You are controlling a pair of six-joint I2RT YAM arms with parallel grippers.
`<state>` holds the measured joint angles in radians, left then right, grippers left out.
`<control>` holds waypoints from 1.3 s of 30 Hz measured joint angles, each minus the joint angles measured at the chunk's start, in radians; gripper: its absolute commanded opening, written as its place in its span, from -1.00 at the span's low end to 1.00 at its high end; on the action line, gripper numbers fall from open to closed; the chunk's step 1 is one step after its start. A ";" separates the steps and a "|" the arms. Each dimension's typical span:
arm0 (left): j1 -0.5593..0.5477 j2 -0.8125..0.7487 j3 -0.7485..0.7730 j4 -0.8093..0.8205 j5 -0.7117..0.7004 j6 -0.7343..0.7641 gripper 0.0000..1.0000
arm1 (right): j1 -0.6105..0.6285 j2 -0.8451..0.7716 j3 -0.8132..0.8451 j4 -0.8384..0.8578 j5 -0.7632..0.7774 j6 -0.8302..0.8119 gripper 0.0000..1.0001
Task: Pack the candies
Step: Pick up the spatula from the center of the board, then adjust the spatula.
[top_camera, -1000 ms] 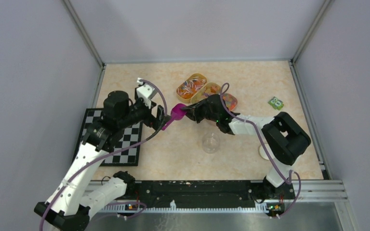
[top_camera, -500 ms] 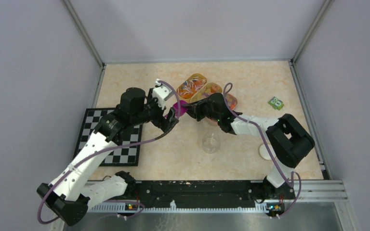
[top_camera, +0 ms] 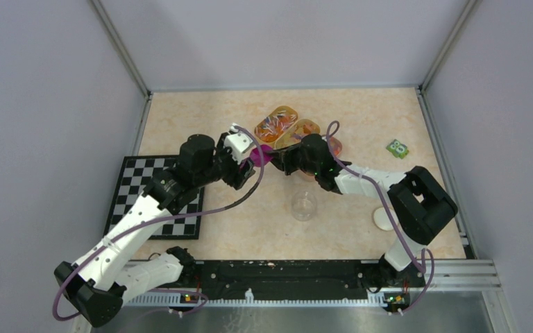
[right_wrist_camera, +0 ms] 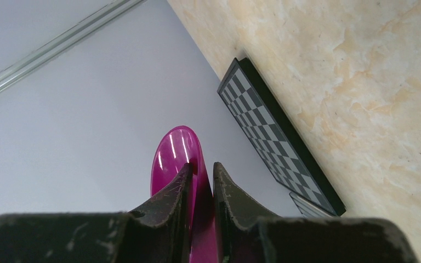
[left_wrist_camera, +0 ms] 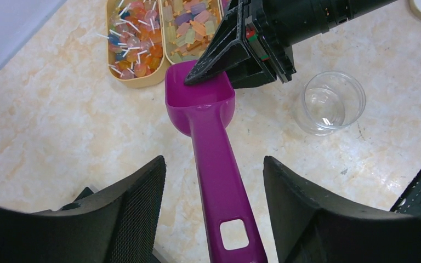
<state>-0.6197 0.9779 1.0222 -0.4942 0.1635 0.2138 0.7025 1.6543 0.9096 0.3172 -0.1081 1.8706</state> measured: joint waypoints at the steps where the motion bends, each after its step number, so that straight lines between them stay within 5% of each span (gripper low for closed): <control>1: -0.002 0.000 -0.005 0.003 0.000 0.003 0.43 | 0.000 0.000 0.000 -0.003 0.001 0.000 -0.71; 6: -0.006 -0.001 -0.022 0.026 0.003 0.019 0.22 | 0.000 0.000 0.000 -0.005 0.000 0.008 -0.71; 14: -0.001 0.023 -0.020 0.057 -0.016 0.027 -1.00 | -0.001 0.000 -0.006 -0.016 0.000 0.016 -0.55; 18: -0.005 0.043 -0.010 0.055 -0.013 0.022 -1.00 | -0.007 0.000 -0.020 -0.005 -0.008 0.016 -0.04; 24: -0.011 0.056 0.030 0.020 0.002 -0.014 -1.00 | -0.028 -0.074 -0.066 0.012 -0.018 -0.117 0.31; 29: -0.011 0.061 0.094 -0.026 0.024 -0.065 -1.00 | -0.088 -0.277 -0.223 0.034 -0.014 -0.406 0.32; 34: -0.011 0.061 0.124 -0.080 0.082 -0.140 -1.00 | -0.113 -0.407 -0.257 0.046 -0.098 -0.927 0.29; 39: -0.011 0.067 0.150 -0.146 0.112 -0.217 -1.00 | 0.004 -0.593 -0.323 0.184 -0.096 -1.476 0.31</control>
<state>-0.6312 1.0447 1.1717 -0.6399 0.2752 -0.0036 0.7063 1.0611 0.5869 0.5014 -0.2039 0.3946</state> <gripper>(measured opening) 0.334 0.652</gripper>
